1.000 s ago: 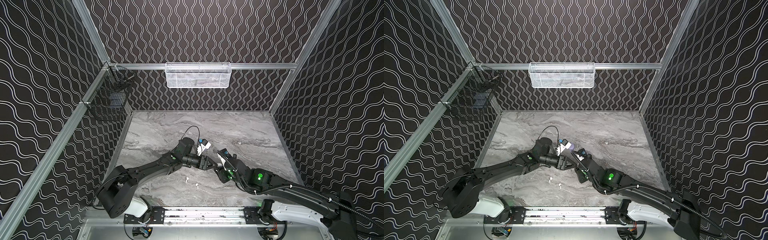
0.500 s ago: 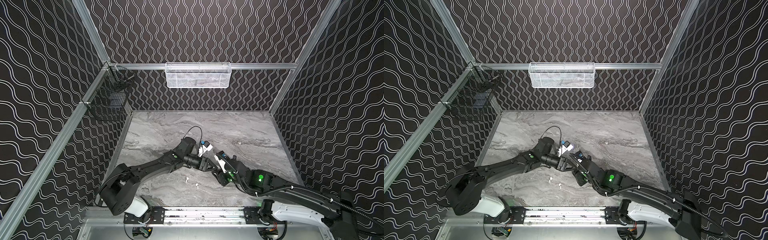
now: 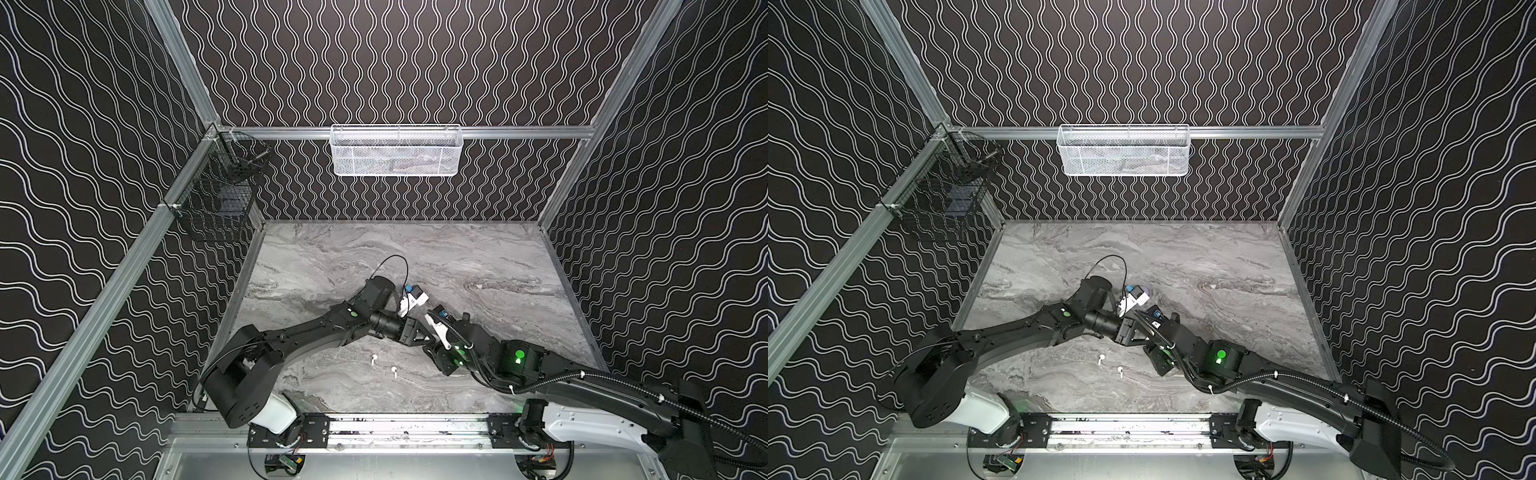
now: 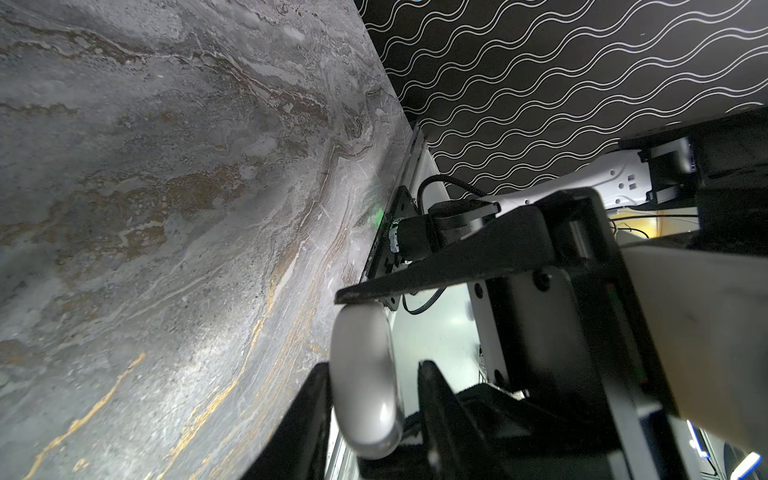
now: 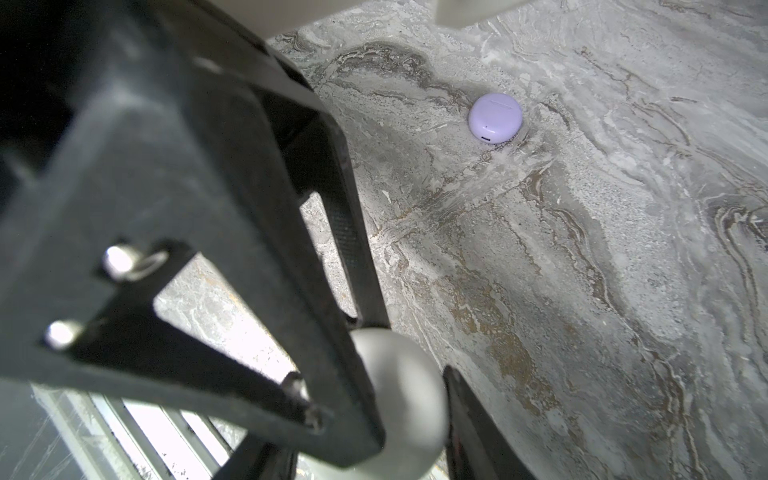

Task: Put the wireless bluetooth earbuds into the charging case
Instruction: 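Close the left gripper on the white case held by the right gripper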

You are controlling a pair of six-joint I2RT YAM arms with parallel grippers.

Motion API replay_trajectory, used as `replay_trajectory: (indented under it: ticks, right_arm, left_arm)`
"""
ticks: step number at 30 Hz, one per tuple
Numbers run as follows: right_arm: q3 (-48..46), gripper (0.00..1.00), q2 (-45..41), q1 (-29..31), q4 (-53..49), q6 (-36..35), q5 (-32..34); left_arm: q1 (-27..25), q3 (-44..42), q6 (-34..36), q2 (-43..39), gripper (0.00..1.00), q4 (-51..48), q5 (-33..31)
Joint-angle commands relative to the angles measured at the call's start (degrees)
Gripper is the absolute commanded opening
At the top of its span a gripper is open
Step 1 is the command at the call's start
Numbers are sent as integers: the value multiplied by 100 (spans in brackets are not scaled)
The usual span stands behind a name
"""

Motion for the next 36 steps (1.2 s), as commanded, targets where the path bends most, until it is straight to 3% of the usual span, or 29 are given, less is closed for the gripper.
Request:
replay_trajectory:
  ticks: [1, 15, 27, 31, 36]
  right_arm:
    - [96, 24, -77, -10, 500, 48, 648]
    - [260, 23, -109, 58, 610, -280, 739]
    - [272, 23, -3, 78, 489, -155, 1006]
    - [207, 31, -44, 78, 513, -38, 1020]
    - [100, 50, -170, 78, 518, 74, 1018]
  left_arm:
    - [-97, -13, 165, 58, 37, -166, 498]
    - [-225, 54, 407, 201, 35, -460, 626]
    - [-229, 18, 212, 205, 4, -130, 786]
    - [-229, -43, 90, 166, 0, 87, 811]
    - [-229, -78, -9, 124, 0, 244, 815]
